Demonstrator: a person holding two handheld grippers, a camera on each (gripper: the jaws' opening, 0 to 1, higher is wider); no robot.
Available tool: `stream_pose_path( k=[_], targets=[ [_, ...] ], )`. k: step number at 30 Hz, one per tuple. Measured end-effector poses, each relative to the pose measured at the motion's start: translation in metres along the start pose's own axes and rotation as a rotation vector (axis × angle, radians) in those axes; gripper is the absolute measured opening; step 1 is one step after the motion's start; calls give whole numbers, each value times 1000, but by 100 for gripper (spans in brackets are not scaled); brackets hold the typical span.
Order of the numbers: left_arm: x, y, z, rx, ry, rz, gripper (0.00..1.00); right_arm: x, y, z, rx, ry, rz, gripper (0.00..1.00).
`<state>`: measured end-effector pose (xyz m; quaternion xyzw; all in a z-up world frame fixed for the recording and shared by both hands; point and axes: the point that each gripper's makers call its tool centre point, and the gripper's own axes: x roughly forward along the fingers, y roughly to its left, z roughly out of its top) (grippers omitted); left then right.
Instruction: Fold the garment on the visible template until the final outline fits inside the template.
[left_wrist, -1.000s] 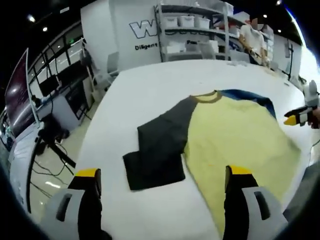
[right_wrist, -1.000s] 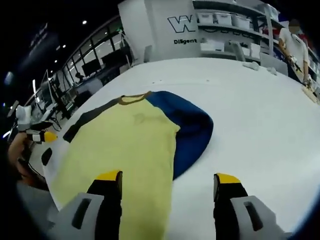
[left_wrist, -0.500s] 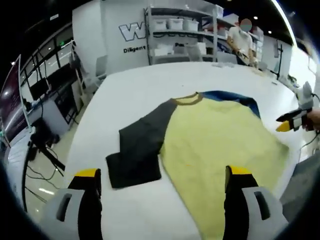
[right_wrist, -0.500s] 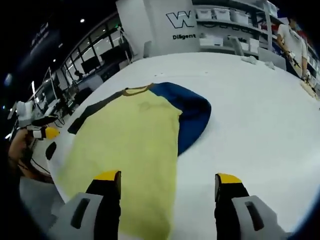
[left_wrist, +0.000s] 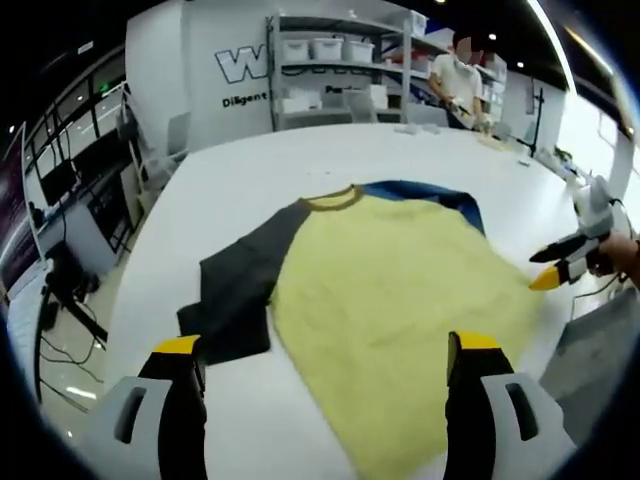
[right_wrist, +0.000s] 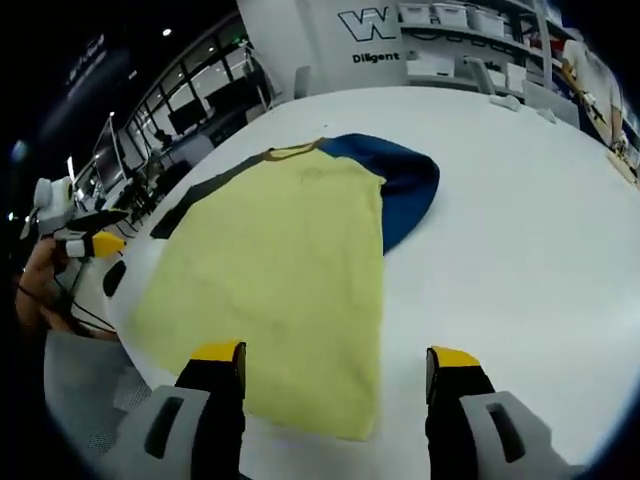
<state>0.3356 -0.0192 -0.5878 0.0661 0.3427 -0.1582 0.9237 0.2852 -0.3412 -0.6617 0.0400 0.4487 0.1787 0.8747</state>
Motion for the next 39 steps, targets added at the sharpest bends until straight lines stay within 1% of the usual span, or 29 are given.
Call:
stream_pose_path(
  k=[5,9,14,16,18,20,23,25,27,29,32,33,35,37,39],
  targets=[
    [-1,-15,0,19,8,-29,96,-3,4,-13,10,23,9,63],
    [-2,-32,7,28,-10,-69,96,-6,5,-23,24,50,3,57],
    [-2,-49,9,44,-13,-108,95,-9,7,-31,37,72,-2,39],
    [-3,-54,9,43,-13,-120,95,-9,6,-34,21,78,-17,34],
    [-3,-61,9,53,-15,-144,94,-9,5,-36,3,77,-26,27],
    [-3,-65,9,56,-17,-151,94,-9,4,-36,-4,79,-29,18],
    [-3,-70,12,59,-32,-160,90,-8,1,-36,-36,85,-48,12],
    [-4,-74,13,55,-36,-170,90,-8,0,-38,-55,98,-50,8],
    [-4,-77,13,50,-36,-182,89,-7,0,-37,-52,91,-60,1],
    [-4,-80,12,47,-28,-192,88,-7,-3,-38,-64,97,-76,0],
    [-5,-84,13,47,-33,-208,89,-8,1,-33,-86,83,-66,0],
    [-6,-84,13,44,-35,-212,89,-8,5,-29,-90,66,-59,0],
    [-9,-88,14,32,-39,-236,88,-9,11,-26,-107,62,-46,0],
    [-12,-89,15,5,-41,-254,88,-8,21,-19,-149,42,-24,0],
    [-14,-89,16,-2,-46,-259,88,-9,35,-10,-179,23,5,0]
  ],
)
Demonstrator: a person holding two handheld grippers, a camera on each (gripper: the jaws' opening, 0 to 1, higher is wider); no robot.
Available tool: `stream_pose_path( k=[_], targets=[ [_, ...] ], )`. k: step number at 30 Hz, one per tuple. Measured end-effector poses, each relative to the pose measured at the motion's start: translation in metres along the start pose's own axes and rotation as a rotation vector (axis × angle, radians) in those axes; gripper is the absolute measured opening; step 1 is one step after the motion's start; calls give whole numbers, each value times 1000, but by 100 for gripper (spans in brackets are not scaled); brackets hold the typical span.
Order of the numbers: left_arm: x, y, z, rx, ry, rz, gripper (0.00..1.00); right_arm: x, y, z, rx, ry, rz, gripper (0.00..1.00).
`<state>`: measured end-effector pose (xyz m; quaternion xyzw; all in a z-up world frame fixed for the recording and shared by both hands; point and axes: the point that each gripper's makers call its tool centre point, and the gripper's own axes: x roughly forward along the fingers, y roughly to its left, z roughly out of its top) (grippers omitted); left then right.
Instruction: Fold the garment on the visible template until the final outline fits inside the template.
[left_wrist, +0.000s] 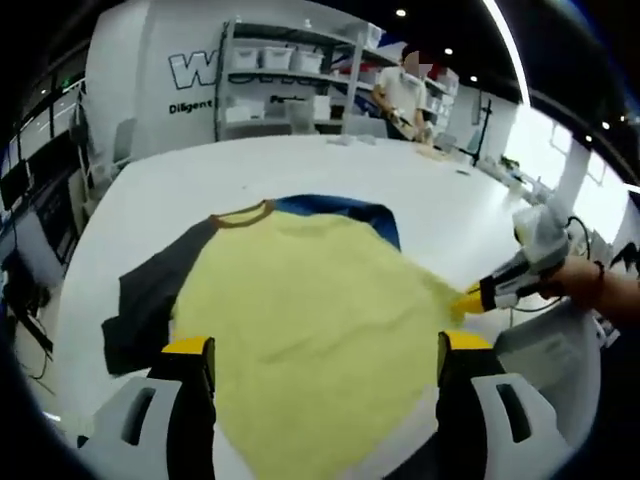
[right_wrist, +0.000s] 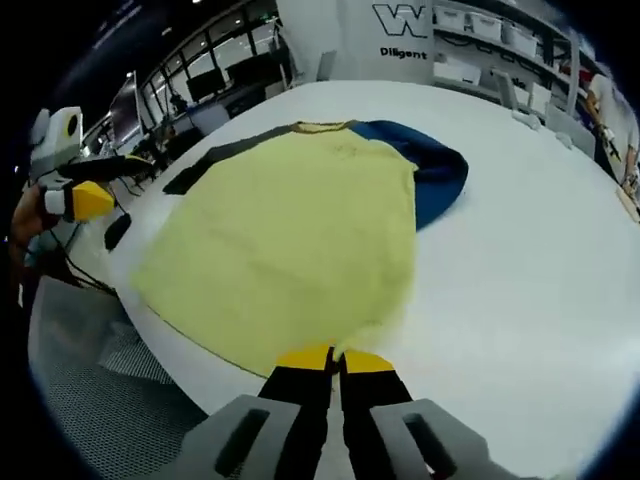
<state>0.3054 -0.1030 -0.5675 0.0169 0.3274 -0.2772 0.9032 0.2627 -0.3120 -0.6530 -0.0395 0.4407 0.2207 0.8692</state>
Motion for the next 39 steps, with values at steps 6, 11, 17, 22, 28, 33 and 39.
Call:
stream_pose_path(
  k=[6,11,17,22,28,33,39],
  targets=[
    [-6,10,-2,47,22,44,84,1,37,35,-65,-70,79,0],
    [-12,12,-4,40,9,38,84,4,60,54,-108,-100,123,0],
    [-14,8,-15,42,14,20,82,10,79,74,-135,-121,162,0],
    [-10,3,-21,39,14,4,80,12,87,86,-166,-126,174,0],
    [2,-13,-31,33,40,-44,75,12,99,104,-114,-154,222,0],
    [15,-32,-33,54,56,-100,71,16,107,113,-107,-159,226,0],
    [34,-43,-26,52,48,-114,69,20,116,122,-79,-169,248,0]
  ],
)
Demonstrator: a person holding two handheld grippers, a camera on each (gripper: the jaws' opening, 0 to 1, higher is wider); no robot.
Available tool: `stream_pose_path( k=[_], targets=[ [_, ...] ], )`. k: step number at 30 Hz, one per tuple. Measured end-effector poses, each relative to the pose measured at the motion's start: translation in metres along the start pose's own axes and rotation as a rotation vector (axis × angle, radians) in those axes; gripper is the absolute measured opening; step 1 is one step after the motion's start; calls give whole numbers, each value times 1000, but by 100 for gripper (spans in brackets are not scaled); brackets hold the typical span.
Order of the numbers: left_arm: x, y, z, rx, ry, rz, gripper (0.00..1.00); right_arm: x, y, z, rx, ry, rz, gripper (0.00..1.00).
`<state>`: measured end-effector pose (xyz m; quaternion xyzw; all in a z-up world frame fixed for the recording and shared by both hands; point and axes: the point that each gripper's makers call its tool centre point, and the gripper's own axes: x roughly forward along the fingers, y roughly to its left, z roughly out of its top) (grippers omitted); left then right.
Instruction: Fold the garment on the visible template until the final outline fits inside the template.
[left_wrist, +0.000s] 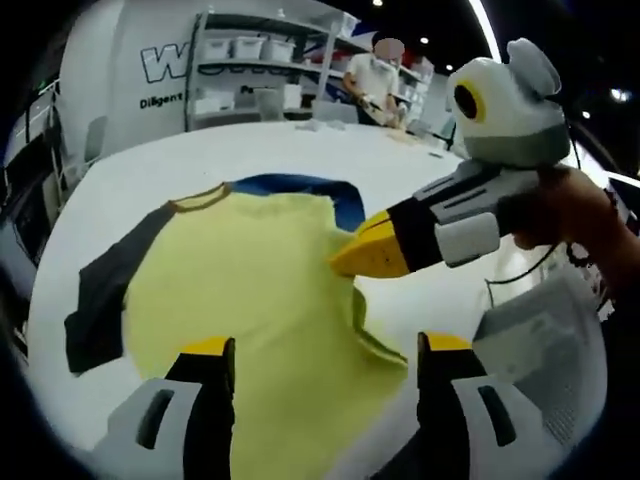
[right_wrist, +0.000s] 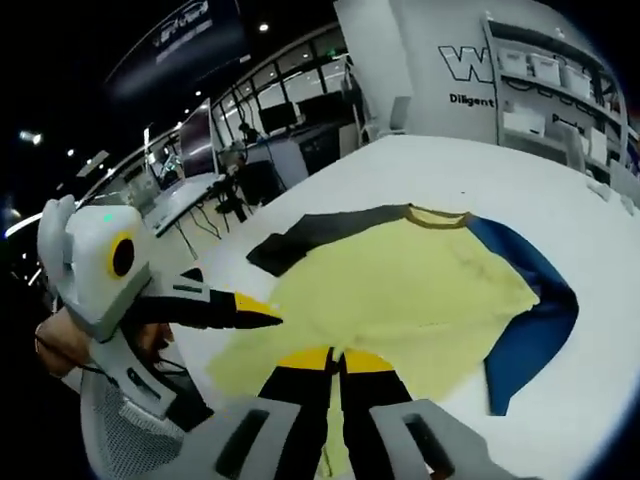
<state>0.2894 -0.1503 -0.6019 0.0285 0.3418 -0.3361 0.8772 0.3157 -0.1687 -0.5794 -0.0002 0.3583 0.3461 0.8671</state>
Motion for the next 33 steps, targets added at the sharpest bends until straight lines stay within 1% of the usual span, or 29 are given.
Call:
stream_pose_path(
  k=[4,7,10,14,17,20,21,22,23,24,27,30,31,32,33],
  targets=[
    [9,-3,6,12,-12,-15,63,1,3,3,25,-10,9,0],
    [14,-3,7,37,-10,-22,57,2,4,4,46,-16,17,0],
    [19,-3,6,57,-15,-28,47,3,5,4,57,-19,22,0],
    [23,-3,6,54,-20,-30,39,4,6,6,68,-21,28,0],
    [25,-2,7,73,-25,-30,28,4,8,7,81,-22,36,0],
    [27,-4,10,87,-44,-52,11,6,10,9,98,-32,49,0],
    [28,-3,9,81,-38,-45,2,6,10,9,108,-34,51,0],
    [29,-1,8,88,-28,-28,0,6,10,9,114,-35,49,0],
    [30,1,5,123,-13,-20,0,6,10,9,116,-33,46,0],
    [30,3,5,121,-10,-9,0,7,10,9,116,-31,45,0],
    [30,1,6,109,-22,-23,0,8,9,8,113,-32,45,0],
    [31,2,6,110,-19,-16,0,8,8,9,124,-37,46,0],
    [30,3,6,110,-20,-17,0,7,9,9,129,-41,51,2],
    [30,5,7,103,-20,-13,0,6,8,11,137,-52,48,6],
    [30,6,7,101,-20,-9,0,5,5,12,140,-61,39,13]
  ],
)
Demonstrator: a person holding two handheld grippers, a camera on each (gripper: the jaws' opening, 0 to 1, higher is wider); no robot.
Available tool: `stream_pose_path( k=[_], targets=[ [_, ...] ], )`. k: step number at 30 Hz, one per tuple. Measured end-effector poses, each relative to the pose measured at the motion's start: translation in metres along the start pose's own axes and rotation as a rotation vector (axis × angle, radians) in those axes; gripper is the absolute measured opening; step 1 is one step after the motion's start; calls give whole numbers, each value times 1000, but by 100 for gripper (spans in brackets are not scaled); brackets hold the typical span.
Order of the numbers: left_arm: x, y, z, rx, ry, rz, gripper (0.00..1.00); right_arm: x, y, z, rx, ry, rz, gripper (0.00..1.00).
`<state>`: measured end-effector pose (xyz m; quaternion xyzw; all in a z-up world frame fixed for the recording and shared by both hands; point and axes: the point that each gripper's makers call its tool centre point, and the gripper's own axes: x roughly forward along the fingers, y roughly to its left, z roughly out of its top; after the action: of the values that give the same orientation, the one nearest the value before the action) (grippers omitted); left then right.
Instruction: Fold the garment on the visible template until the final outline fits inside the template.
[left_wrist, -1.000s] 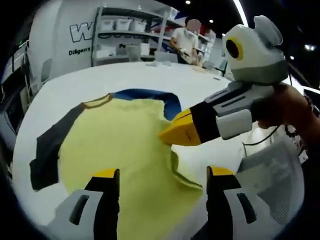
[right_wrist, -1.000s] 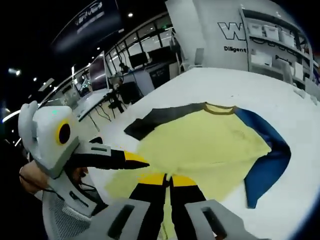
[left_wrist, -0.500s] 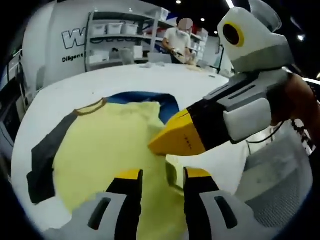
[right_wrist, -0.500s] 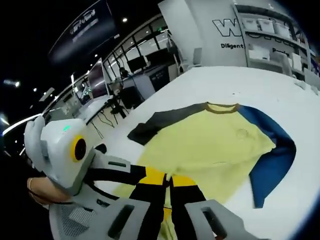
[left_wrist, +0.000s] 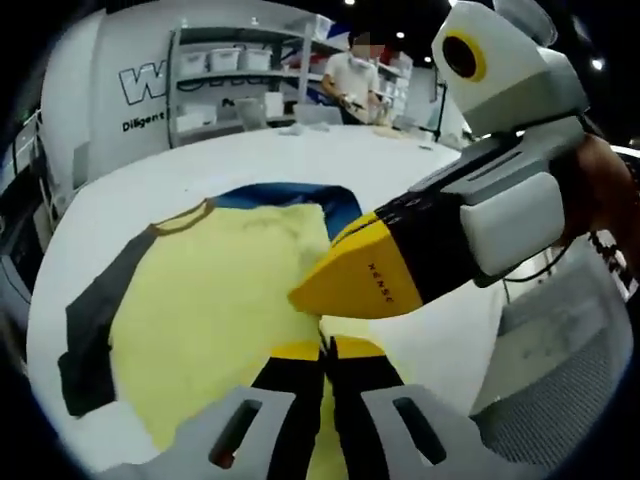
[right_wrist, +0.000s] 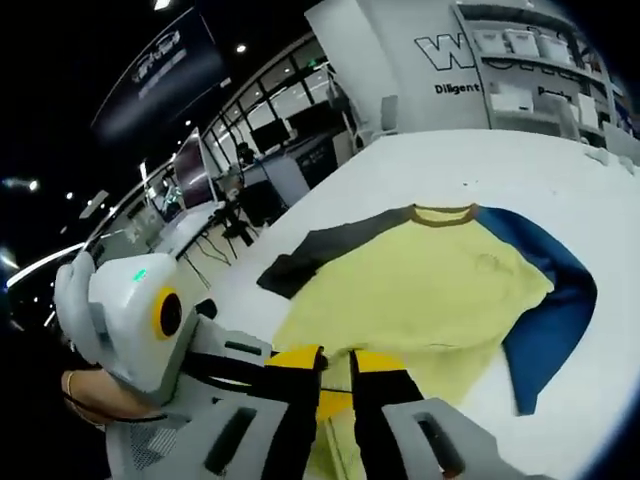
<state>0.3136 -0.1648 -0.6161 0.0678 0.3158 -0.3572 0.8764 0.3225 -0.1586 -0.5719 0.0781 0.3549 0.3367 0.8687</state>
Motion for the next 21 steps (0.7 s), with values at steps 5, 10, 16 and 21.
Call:
stream_pose_path(
  k=[5,10,16,21],
  targets=[
    [-2,10,3,-23,-12,20,0,-9,-18,8,6,-46,-61,26],
    [-4,22,5,-37,-11,51,0,-23,-47,9,20,-64,-135,36],
    [-5,30,5,-56,-5,62,0,-38,-93,-2,-16,-28,-245,37],
    [-4,35,5,-62,-3,75,0,-47,-133,-18,50,2,-357,40]
  ],
)
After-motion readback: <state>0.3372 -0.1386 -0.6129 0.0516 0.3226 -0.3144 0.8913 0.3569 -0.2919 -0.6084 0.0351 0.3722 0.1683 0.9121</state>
